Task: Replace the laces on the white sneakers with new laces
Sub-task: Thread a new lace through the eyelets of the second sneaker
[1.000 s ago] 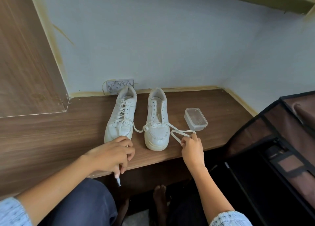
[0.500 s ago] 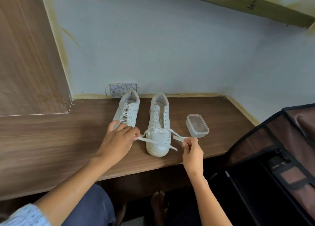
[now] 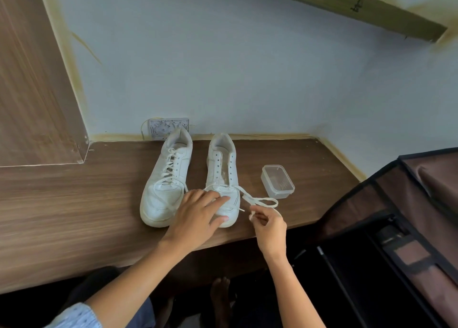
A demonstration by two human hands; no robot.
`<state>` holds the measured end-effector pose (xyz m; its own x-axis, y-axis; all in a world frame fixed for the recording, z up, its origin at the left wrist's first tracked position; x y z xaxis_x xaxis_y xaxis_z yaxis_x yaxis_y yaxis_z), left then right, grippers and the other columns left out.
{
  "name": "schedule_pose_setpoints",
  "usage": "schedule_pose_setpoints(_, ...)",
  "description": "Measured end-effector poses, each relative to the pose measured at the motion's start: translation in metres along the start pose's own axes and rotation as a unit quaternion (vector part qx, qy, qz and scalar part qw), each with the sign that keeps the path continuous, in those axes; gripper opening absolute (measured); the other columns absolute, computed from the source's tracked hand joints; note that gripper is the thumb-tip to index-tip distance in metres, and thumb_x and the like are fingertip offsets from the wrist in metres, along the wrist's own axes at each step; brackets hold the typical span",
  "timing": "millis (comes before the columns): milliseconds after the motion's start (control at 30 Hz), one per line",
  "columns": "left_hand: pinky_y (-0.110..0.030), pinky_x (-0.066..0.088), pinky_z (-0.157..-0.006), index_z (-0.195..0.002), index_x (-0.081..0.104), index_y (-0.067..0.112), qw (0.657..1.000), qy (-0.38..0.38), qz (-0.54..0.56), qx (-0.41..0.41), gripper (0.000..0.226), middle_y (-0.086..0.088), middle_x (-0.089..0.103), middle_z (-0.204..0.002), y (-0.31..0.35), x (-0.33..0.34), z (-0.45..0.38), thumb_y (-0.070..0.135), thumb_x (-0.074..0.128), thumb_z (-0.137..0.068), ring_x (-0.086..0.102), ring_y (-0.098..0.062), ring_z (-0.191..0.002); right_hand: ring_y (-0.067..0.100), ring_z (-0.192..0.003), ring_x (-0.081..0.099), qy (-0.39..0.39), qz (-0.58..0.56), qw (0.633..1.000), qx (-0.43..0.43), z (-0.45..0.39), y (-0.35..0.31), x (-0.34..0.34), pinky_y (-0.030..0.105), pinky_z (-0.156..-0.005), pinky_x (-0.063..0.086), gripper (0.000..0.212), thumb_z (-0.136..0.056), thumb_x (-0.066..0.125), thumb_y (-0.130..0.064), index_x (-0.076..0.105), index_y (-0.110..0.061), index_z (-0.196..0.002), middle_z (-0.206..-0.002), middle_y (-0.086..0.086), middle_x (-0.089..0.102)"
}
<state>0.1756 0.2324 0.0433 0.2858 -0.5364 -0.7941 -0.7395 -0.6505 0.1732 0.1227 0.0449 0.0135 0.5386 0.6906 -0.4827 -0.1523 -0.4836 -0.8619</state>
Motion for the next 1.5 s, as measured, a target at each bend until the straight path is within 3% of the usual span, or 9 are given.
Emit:
schedule_pose_setpoints(100,-0.03,0.043,-0.087,-0.098,0.078,0.026,0.999,-0.022,0.02,-0.018,0.031,0.014,0.064,-0.092,0.004,0.011,-0.012,0.042,0.083,-0.072,0.059,-0.013,-0.084,-0.008,-0.091,0.062,0.019,0.002,0.999,-0.035,0.001,-0.008,-0.001,0.011,-0.081,0.05,0.016,-0.089,0.069,-0.006,0.073,-0.011,-0.104,-0.091,-0.016,0.067)
schedule_pose_setpoints(233,-0.028,0.031,-0.084,-0.07,0.074,0.031,0.999,-0.041,0.02,0.002,0.012,0.017,0.063,-0.073,0.016,0.008,-0.028,0.031,0.085,-0.069,0.058,-0.011,-0.071,0.0,-0.095,0.06,0.025,0.016,0.996,-0.08,0.001,-0.031,-0.004,0.008,-0.08,0.046,0.014,-0.09,0.069,-0.007,0.075,-0.01,-0.103,-0.101,-0.006,0.062)
schedule_pose_setpoints(300,-0.029,0.034,-0.084,-0.072,0.071,0.031,0.998,-0.026,0.043,-0.034,0.014,0.017,0.063,-0.074,0.011,-0.005,-0.036,0.025,0.082,-0.076,0.058,-0.01,-0.072,0.004,-0.095,0.06,0.043,0.006,0.994,-0.096,0.0,-0.051,-0.013,0.008,-0.079,0.046,0.013,-0.09,0.069,-0.007,0.075,-0.01,-0.101,-0.104,-0.003,0.06)
schedule_pose_setpoints(367,-0.029,0.042,-0.082,-0.081,0.071,0.028,0.986,0.005,0.14,-0.091,0.007,0.017,0.065,-0.081,0.002,-0.033,-0.05,0.023,0.073,-0.086,0.057,-0.008,-0.075,0.001,-0.088,0.062,0.062,-0.013,0.99,-0.124,-0.003,-0.082,-0.03,0.008,-0.073,0.047,0.01,-0.091,0.068,-0.008,0.075,-0.014,-0.096,-0.098,-0.005,0.063)
schedule_pose_setpoints(500,-0.012,0.045,-0.076,-0.092,0.072,0.027,0.913,0.074,0.363,-0.172,0.011,0.013,0.069,-0.089,-0.009,-0.108,-0.093,0.018,0.067,-0.091,0.062,-0.003,-0.083,0.0,-0.074,0.063,0.1,-0.081,0.98,-0.154,-0.016,-0.161,-0.072,0.009,-0.065,0.044,0.007,-0.092,0.068,-0.016,0.074,-0.018,-0.095,-0.085,-0.008,0.07)
schedule_pose_setpoints(667,-0.013,0.05,-0.076,-0.093,0.072,0.014,0.839,0.16,0.497,-0.155,0.007,0.001,0.072,-0.083,0.009,-0.23,-0.144,0.011,0.066,-0.092,0.067,-0.005,-0.08,-0.003,-0.07,0.063,0.118,-0.155,0.952,-0.234,-0.019,-0.285,-0.126,0.01,-0.065,0.045,0.005,-0.09,0.07,-0.018,0.072,-0.017,-0.095,-0.079,-0.011,0.07)
schedule_pose_setpoints(900,-0.008,0.045,-0.076,-0.096,0.071,0.015,0.787,0.219,0.567,-0.102,0.009,0.008,0.067,-0.076,0.047,-0.344,-0.178,0.022,0.064,-0.094,0.062,0.001,-0.077,-0.003,-0.062,0.059,0.125,-0.231,0.907,-0.329,0.017,-0.411,-0.181,0.01,-0.061,0.042,0.003,-0.09,0.071,-0.02,0.072,-0.019,-0.088,-0.07,-0.012,0.067)
schedule_pose_setpoints(1167,-0.012,0.048,-0.074,-0.095,0.07,0.012,0.757,0.249,0.601,-0.067,0.009,0.008,0.066,-0.073,0.081,-0.417,-0.189,0.018,0.063,-0.095,0.06,-0.002,-0.075,-0.003,-0.061,0.058,0.14,-0.267,0.883,-0.361,0.047,-0.472,-0.218,0.01,-0.059,0.043,0.009,-0.091,0.07,-0.02,0.074,-0.012,-0.092,-0.074,-0.008,0.07)
schedule_pose_setpoints(1500,-0.004,0.043,-0.065,-0.096,0.071,0.013,0.762,0.251,0.593,-0.073,0.009,0.009,0.071,-0.076,0.093,-0.445,-0.187,0.018,0.064,-0.095,0.063,0.006,-0.071,-0.004,-0.059,0.056,0.15,-0.264,0.875,-0.376,0.063,-0.508,-0.242,0.011,-0.06,0.043,0.009,-0.091,0.07,-0.019,0.074,-0.01,-0.091,-0.07,-0.008,0.068)
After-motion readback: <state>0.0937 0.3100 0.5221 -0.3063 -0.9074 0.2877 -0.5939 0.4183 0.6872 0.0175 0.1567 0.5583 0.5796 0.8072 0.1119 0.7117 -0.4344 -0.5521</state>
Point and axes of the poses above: each hand's wrist, its own z-axis away from the middle knuckle, its own x-axis out of the palm, y = z × x, the point moved 8 cm from there along -z, towards the middle knuckle
